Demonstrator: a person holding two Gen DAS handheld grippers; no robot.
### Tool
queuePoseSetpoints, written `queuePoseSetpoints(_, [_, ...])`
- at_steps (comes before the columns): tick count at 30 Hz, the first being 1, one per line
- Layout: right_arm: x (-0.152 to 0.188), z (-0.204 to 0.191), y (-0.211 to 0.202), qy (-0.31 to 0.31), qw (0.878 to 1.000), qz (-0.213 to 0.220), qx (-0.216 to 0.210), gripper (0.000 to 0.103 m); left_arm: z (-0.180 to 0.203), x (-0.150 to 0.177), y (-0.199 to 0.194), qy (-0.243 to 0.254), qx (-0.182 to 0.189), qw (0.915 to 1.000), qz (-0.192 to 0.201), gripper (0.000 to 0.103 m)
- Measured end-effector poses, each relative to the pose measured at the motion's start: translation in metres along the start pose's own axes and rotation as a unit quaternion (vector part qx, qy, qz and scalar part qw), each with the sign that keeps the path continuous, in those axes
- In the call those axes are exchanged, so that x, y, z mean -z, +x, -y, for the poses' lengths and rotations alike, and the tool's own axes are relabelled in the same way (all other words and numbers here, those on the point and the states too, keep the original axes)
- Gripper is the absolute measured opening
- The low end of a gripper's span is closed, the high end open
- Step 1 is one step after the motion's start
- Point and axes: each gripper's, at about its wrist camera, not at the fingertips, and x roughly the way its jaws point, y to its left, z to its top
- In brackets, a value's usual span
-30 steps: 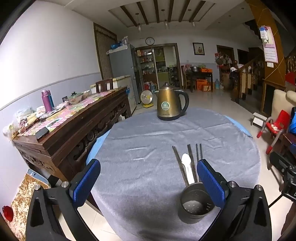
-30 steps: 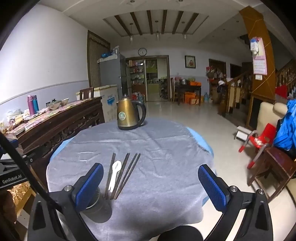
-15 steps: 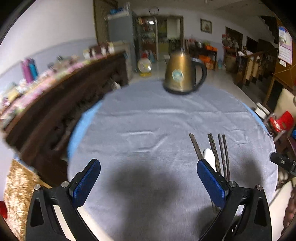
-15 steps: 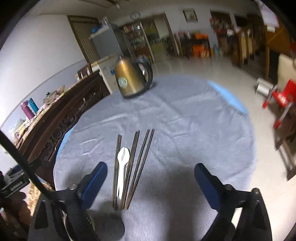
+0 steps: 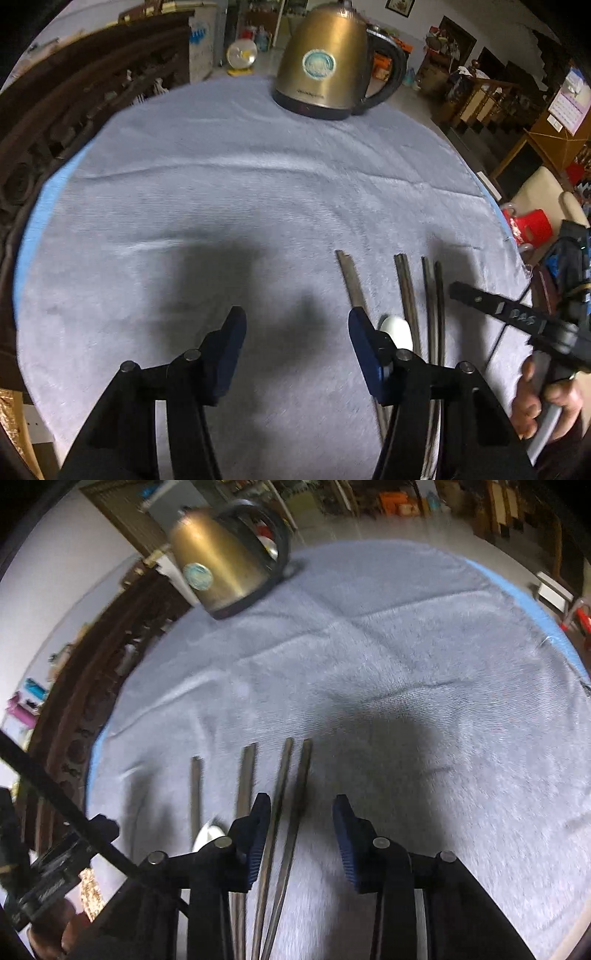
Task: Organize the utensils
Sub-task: 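Close the left tool on one chopstick while the right tool grasps another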
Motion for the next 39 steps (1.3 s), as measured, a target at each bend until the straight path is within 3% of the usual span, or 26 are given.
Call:
queuePoseSetpoints(5, [-0.013, -0.008, 0.021, 0.001, 0.999, -0.005, 0.04, 0.034, 0.006, -0.022, 0.029, -0.017, 0.014, 0.9991, -0.035, 0.059])
queuePoseSetpoints(11, [-0.016, -0.022, 0.025, -0.045, 0.997, -0.005, 0.065, 0.016, 0.028, -0.038, 0.055, -0.021, 0.025, 0.9982, -0.051, 0.058])
queuePoseSetpoints(15, [-0.014, -0.017, 0.022, -0.048, 0.997, -0.004, 0.053, 0.014, 0.043, -0.038, 0.073, -0.003, 0.012, 0.997, -0.076, 0.036])
queuePoseSetpoints(16, [-0.012, -0.013, 0.02, -0.046, 0.998, -0.004, 0.05, 0.015, 0.045, -0.037, 0.071, 0.009, 0.002, 0.9978, -0.065, 0.032])
queuePoseSetpoints(18, [-0.011, -0.007, 0.018, -0.038, 0.998, -0.003, 0.041, 0.015, 0.043, -0.037, 0.072, 0.018, -0.005, 0.9975, -0.067, 0.013])
queuePoseSetpoints(21, [-0.011, 0.003, 0.014, -0.021, 0.999, -0.007, 0.026, 0.013, 0.024, -0.037, 0.067, -0.004, 0.019, 0.9974, -0.07, 0.01])
queuePoseSetpoints(23, [-0.012, 0.009, 0.013, -0.009, 1.0, -0.011, 0.018, 0.013, 0.013, -0.036, 0.06, -0.002, 0.009, 0.9979, -0.064, 0.007])
queuePoseSetpoints(32, [-0.01, 0.016, 0.004, 0.008, 1.0, -0.016, -0.015, 0.013, -0.019, -0.036, 0.038, -0.026, 0.023, 0.9978, -0.057, 0.006])
queuePoseSetpoints(34, [-0.01, 0.019, 0.004, 0.019, 1.0, -0.02, -0.013, 0.016, -0.019, -0.037, 0.039, -0.036, 0.03, 0.997, -0.062, 0.014])
queuePoseSetpoints(35, [-0.011, 0.02, 0.004, 0.024, 0.999, -0.023, -0.015, 0.019, -0.015, -0.035, 0.042, -0.037, 0.025, 0.997, -0.064, 0.028])
queuePoseSetpoints(36, [-0.012, 0.02, 0.005, 0.027, 0.999, -0.027, -0.015, 0.03, -0.012, -0.035, 0.045, -0.037, 0.02, 0.9971, -0.064, 0.039])
queuePoseSetpoints(38, [-0.013, 0.021, 0.007, 0.031, 0.999, -0.029, -0.004, 0.041, -0.005, -0.033, 0.055, -0.038, 0.01, 0.9972, -0.064, 0.04])
queuePoseSetpoints(39, [-0.013, 0.02, 0.007, 0.031, 0.999, -0.026, -0.005, 0.041, -0.001, -0.034, 0.06, -0.038, 0.007, 0.9969, -0.068, 0.04])
